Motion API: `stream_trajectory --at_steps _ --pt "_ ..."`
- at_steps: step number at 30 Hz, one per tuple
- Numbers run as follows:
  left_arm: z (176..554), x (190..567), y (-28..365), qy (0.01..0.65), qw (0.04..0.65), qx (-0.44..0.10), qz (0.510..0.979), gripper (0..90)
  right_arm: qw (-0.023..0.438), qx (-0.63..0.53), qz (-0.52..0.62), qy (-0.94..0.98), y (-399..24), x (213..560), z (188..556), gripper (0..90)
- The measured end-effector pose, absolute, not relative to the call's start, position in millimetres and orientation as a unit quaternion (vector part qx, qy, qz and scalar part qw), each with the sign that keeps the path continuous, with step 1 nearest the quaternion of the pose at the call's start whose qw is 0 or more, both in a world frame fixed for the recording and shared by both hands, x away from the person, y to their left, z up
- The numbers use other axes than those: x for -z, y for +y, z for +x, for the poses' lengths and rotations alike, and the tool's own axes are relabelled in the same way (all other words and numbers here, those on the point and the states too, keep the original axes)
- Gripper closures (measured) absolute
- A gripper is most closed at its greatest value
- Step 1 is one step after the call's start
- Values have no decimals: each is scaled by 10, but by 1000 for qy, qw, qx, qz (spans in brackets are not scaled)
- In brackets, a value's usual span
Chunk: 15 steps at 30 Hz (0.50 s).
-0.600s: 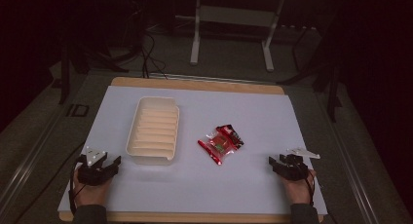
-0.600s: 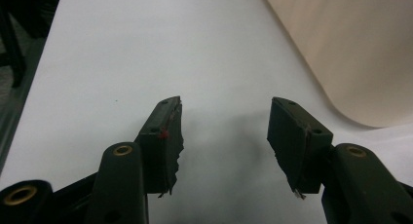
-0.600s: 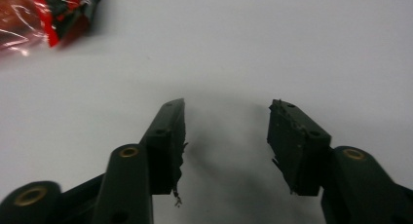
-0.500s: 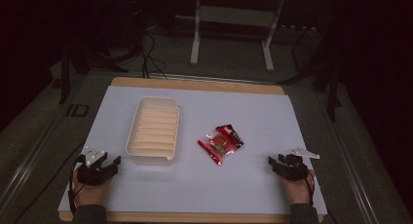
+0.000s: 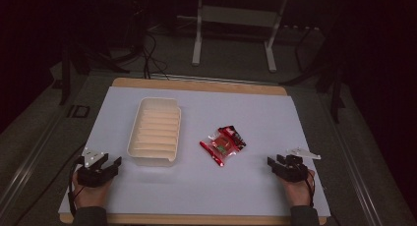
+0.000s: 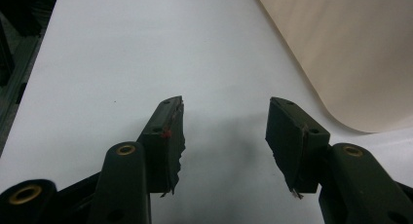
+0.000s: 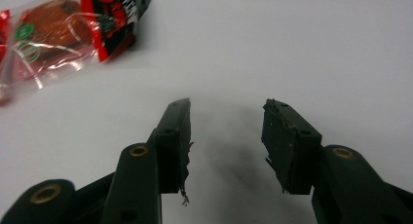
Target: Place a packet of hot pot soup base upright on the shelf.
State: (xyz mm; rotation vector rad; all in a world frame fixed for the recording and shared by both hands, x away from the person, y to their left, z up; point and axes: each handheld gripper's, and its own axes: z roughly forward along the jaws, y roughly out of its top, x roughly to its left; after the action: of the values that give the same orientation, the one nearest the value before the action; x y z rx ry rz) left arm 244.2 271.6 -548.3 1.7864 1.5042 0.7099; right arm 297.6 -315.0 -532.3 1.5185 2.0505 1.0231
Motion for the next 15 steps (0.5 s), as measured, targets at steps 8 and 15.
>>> stream_trajectory --at_steps 8,15 --pt "2444 5477 2775 585 363 -257 678 473 187 -362 525 748 -3001 5305 2994 516" --pt "2437 5476 2773 583 367 -258 677 479 177 -367 515 754 -2955 5269 3038 517"
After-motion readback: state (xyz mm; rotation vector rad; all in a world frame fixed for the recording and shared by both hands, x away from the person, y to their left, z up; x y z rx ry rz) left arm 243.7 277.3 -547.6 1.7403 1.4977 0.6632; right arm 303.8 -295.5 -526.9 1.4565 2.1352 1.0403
